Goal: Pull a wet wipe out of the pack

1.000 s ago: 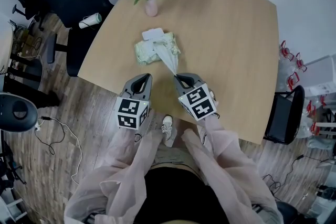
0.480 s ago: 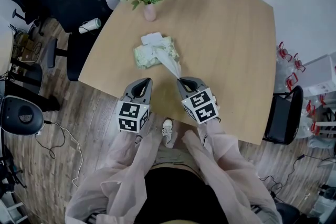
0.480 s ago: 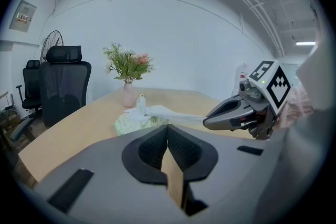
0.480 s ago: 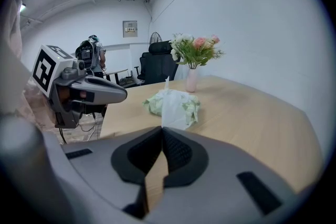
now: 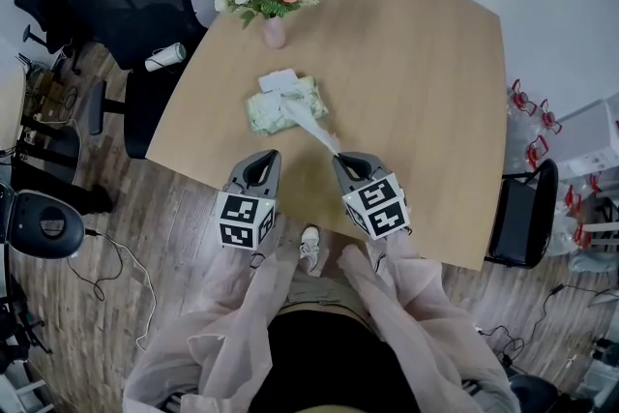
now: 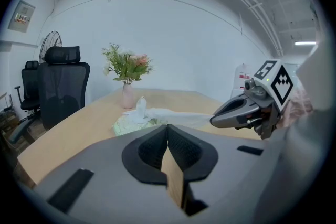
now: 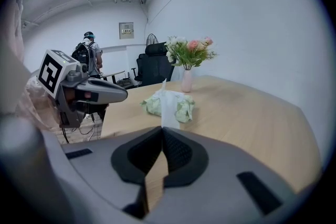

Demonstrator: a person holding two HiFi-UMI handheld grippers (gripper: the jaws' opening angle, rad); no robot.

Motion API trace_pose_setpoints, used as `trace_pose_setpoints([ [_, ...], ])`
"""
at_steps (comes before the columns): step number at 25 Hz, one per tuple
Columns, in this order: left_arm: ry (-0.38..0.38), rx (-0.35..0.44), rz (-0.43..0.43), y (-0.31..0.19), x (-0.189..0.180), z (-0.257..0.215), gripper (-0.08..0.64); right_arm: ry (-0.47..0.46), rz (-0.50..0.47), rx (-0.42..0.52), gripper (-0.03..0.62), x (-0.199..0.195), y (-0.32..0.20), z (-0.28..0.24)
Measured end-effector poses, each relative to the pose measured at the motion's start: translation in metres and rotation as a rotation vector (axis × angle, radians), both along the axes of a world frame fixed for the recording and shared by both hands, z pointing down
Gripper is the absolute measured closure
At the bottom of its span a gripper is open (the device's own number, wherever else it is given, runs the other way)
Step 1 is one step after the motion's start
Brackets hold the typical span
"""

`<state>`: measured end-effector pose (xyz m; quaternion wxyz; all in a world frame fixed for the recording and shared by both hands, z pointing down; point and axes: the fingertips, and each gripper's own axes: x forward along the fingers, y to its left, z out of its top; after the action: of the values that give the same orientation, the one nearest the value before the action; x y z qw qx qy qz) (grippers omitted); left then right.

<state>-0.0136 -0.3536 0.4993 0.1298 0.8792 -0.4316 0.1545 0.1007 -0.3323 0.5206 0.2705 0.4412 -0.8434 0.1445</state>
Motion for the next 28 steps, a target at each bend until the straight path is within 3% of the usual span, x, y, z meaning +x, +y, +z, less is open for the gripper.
trace_pose_setpoints([
  [16,0.000,0.015,0.012,-0.009,0.002,-0.008,0.548,-0.114,0.104,-0.006,0.584,0.017,0.005,-0.022],
  [28,-0.006,0.031,0.044,-0.010,0.011,-0.020,0.548,-0.205,0.224,0.078,0.584,0.056,0.006,-0.065],
])
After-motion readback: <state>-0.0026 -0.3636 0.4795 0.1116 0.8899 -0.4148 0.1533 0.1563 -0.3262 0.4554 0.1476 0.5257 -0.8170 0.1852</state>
